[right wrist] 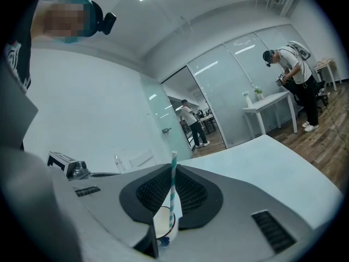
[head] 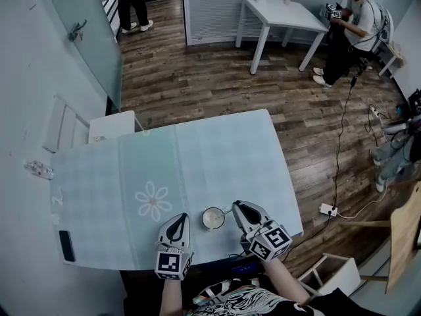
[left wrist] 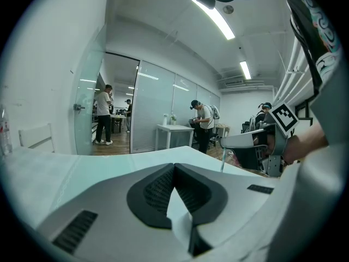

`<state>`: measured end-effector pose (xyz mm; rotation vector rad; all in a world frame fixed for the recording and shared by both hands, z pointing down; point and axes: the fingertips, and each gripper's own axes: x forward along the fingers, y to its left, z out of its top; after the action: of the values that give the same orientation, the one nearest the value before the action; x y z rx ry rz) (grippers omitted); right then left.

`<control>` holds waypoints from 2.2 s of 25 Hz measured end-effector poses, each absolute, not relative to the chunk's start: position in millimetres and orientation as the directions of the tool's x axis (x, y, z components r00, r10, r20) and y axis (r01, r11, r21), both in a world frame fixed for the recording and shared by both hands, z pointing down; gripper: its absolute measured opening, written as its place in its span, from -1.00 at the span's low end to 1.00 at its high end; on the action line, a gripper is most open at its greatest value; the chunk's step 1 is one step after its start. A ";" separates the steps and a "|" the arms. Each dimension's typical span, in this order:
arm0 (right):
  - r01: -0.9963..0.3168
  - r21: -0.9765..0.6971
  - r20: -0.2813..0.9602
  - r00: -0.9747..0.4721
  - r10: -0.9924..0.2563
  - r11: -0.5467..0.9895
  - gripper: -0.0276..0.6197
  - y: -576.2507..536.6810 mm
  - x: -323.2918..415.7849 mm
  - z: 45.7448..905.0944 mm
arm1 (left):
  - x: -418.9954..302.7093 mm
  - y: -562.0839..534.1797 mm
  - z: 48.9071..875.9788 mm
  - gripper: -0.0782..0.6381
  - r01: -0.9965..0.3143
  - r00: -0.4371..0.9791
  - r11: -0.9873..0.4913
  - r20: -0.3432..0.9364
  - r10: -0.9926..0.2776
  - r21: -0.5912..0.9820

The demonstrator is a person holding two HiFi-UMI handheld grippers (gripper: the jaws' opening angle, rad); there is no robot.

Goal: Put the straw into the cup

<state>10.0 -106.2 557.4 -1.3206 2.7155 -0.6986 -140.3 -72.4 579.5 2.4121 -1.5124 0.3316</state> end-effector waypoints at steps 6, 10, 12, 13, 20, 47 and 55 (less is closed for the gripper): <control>-0.732 -0.416 0.170 -0.645 -0.745 0.539 -0.88 -104.5 4.6 565.1 | -138.1 -75.4 580.1 -0.75 -0.899 0.435 -0.423 0.343 -0.833 0.112; -0.731 -0.421 0.181 -0.648 -0.740 0.537 -0.88 -103.2 2.7 570.5 | -136.7 -76.2 583.4 -0.75 -0.897 0.438 -0.426 0.343 -0.831 0.114; -0.731 -0.422 0.182 -0.647 -0.740 0.536 -0.89 -103.1 2.4 572.5 | -136.2 -75.9 584.2 -0.75 -0.897 0.439 -0.428 0.345 -0.830 0.113; -0.731 -0.423 0.183 -0.647 -0.740 0.535 -0.89 -103.1 2.1 573.5 | -136.3 -75.6 584.7 -0.75 -0.897 0.439 -0.428 0.346 -0.829 0.113; -0.725 -0.428 0.187 -0.655 -0.732 0.539 -0.88 -102.3 -1.8 580.9 | -136.9 -72.8 590.5 -0.75 -0.897 0.438 -0.425 0.359 -0.824 0.119; -0.722 -0.441 0.199 -0.658 -0.726 0.534 -0.86 -108.6 -7.0 589.2 | -127.2 -89.0 599.4 -0.75 -0.886 0.457 -0.447 0.376 -0.806 0.119; -0.698 -0.423 0.214 -0.696 -0.685 0.577 -0.66 -106.2 -18.0 589.6 | -123.3 -92.4 601.3 -0.75 -0.885 0.461 -0.450 0.377 -0.803 0.124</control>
<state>-18.0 -106.2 589.6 -1.2339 2.8134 -0.7739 -123.3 -92.4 601.3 2.4119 -1.4391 0.3804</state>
